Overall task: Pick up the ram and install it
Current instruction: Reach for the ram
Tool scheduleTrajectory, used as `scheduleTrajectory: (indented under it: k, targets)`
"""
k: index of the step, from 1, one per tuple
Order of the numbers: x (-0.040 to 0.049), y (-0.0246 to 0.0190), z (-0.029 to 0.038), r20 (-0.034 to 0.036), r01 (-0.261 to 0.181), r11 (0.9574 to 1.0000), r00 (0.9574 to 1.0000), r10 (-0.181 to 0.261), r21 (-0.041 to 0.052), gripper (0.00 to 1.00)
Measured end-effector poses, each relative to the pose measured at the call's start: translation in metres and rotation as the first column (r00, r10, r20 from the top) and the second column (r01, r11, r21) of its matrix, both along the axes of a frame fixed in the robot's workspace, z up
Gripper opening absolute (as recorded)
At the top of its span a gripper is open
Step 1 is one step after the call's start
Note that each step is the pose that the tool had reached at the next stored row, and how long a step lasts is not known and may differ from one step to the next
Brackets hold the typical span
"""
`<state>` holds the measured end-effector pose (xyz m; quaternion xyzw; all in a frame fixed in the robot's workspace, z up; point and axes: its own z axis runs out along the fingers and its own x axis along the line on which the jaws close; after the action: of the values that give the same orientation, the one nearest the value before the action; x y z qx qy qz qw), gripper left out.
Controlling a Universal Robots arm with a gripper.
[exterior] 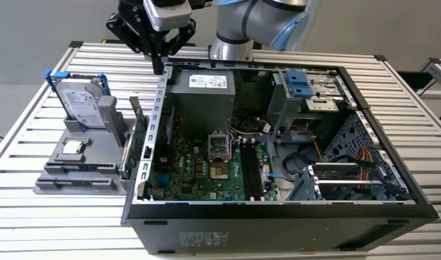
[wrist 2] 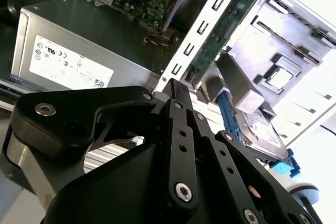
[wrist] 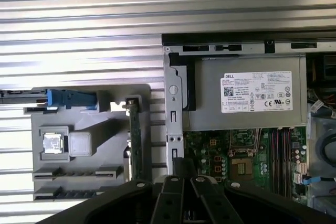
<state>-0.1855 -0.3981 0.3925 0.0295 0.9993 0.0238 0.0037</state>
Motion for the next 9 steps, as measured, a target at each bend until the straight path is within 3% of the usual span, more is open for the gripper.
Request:
scheduleTrajectory:
  k: [9]
  targets:
    - [-0.0113, 0.0000, 0.0000, -0.0013, -0.003, 1.0000, 1.0000, 0.003, 0.0000, 0.00]
